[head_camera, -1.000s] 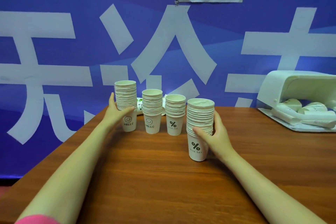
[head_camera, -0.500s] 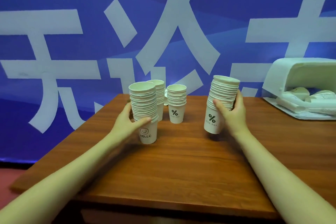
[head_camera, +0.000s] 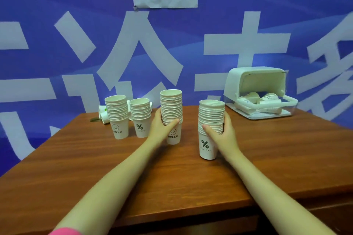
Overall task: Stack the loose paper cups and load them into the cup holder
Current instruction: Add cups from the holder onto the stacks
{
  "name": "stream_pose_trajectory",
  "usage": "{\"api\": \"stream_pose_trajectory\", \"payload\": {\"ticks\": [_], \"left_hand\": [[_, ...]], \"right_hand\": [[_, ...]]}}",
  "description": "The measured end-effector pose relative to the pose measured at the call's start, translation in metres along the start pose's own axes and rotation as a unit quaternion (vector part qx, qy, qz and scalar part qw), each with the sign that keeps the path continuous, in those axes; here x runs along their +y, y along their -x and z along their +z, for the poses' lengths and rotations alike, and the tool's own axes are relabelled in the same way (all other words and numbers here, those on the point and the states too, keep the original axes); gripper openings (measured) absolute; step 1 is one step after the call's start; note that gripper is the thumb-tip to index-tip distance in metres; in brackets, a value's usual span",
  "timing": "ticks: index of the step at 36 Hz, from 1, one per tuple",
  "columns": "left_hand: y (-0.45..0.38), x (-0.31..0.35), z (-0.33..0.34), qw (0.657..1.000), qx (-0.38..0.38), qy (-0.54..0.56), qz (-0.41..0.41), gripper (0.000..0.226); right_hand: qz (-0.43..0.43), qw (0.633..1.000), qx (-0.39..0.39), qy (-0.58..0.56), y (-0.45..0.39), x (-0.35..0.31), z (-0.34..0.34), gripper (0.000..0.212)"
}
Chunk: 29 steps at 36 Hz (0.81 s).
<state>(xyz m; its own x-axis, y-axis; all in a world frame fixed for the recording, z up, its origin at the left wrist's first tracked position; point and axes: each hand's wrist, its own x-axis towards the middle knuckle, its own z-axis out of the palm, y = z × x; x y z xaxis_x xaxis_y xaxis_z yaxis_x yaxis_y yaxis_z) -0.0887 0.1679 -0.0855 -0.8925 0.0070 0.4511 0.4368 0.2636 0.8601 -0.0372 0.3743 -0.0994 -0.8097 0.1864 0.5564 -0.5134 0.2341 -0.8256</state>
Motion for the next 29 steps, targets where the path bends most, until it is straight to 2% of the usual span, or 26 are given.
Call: {"api": "stream_pose_trajectory", "payload": {"ticks": [4, 6, 7, 10, 12, 14, 16, 18, 20, 21, 24, 26, 29], "left_hand": [[0.001, -0.007, -0.002, 0.999, -0.005, -0.023, 0.024, 0.063], [0.011, -0.012, -0.015, 0.997, 0.025, -0.069, 0.036, 0.066], [0.016, -0.014, -0.025, 0.993, 0.059, -0.089, 0.056, 0.064], [0.026, -0.009, -0.062, 0.959, 0.211, -0.135, 0.135, 0.031], [0.018, -0.011, -0.091, 0.932, 0.309, -0.159, 0.103, 0.023], [0.005, -0.019, -0.118, 0.916, 0.357, -0.180, 0.031, 0.038], [-0.006, -0.030, -0.138, 0.925, 0.333, -0.181, -0.030, 0.063], [-0.014, -0.041, -0.149, 0.947, 0.272, -0.153, -0.073, 0.087], [-0.020, -0.046, -0.151, 0.969, 0.204, -0.117, -0.083, 0.100], [-0.023, -0.049, -0.151, 0.978, 0.172, -0.090, -0.076, 0.100], [-0.030, -0.054, -0.145, 0.990, 0.126, -0.036, -0.044, 0.071], [-0.034, -0.057, -0.146, 0.991, 0.129, -0.027, -0.037, 0.067], [-0.034, -0.060, -0.154, 0.984, 0.155, -0.054, -0.070, 0.068]], "right_hand": [[-0.007, 1.000, -0.004, -0.003, 0.004, 0.001, 0.003, 0.064], [-0.011, 1.000, -0.010, -0.010, 0.005, 0.003, 0.006, 0.068], [-0.014, 1.000, -0.011, -0.014, 0.006, 0.004, 0.007, 0.071], [-0.022, 1.000, -0.014, -0.018, 0.007, 0.005, 0.009, 0.074], [-0.025, 0.999, -0.017, -0.019, 0.007, 0.004, 0.011, 0.073], [-0.028, 0.999, -0.018, -0.017, 0.008, 0.002, 0.013, 0.071], [-0.026, 0.999, -0.020, -0.016, 0.009, 0.002, 0.013, 0.073], [-0.021, 0.999, -0.019, -0.017, 0.010, 0.003, 0.011, 0.076], [-0.017, 0.999, -0.016, -0.022, 0.010, 0.005, 0.009, 0.082], [-0.017, 0.999, -0.016, -0.022, 0.010, 0.005, 0.008, 0.086], [-0.014, 0.999, -0.023, -0.016, 0.010, 0.004, 0.008, 0.082], [-0.013, 0.999, -0.032, -0.014, 0.010, 0.003, 0.010, 0.082], [-0.017, 0.999, -0.044, -0.008, 0.009, 0.001, 0.010, 0.079]]}}
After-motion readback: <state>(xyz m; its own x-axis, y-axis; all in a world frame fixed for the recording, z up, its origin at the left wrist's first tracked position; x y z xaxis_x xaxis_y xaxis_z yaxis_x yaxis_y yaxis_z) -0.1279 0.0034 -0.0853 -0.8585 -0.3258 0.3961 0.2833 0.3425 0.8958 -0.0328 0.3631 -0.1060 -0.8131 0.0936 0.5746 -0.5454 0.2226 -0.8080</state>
